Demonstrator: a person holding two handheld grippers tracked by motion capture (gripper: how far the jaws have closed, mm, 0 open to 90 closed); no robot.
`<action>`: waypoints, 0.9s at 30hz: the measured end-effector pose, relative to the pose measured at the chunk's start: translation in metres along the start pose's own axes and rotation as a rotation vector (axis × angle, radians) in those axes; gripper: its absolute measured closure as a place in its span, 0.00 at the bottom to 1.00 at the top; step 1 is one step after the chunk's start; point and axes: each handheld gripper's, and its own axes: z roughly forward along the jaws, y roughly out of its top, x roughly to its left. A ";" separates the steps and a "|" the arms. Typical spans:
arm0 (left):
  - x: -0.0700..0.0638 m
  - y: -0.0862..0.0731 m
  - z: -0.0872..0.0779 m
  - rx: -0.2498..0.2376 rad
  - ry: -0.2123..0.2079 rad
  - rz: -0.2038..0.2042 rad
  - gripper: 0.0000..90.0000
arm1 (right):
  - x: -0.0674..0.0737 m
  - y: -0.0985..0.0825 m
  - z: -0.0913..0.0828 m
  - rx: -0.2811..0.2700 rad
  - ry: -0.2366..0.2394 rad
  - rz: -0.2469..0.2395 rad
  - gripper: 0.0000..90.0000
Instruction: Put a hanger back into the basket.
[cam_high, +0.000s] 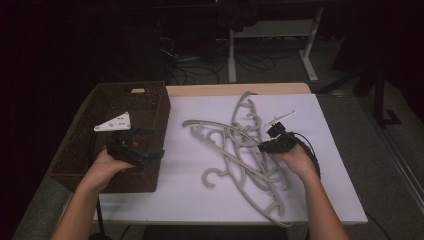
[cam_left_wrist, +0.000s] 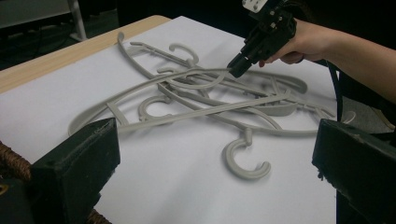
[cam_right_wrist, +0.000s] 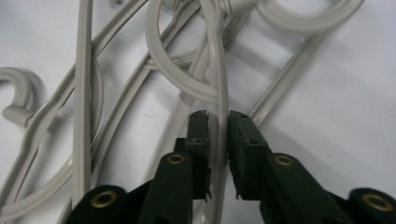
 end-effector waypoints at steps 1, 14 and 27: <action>0.000 0.000 0.000 -0.002 0.000 -0.003 0.01 | 0.000 0.000 0.000 -0.003 0.005 0.002 0.80; 0.001 0.000 0.000 -0.002 0.003 -0.004 0.01 | 0.040 0.038 -0.016 -0.084 0.073 -0.039 0.67; 0.002 -0.001 -0.002 -0.007 0.002 -0.007 0.01 | 0.089 0.093 0.049 0.009 0.152 -0.157 0.67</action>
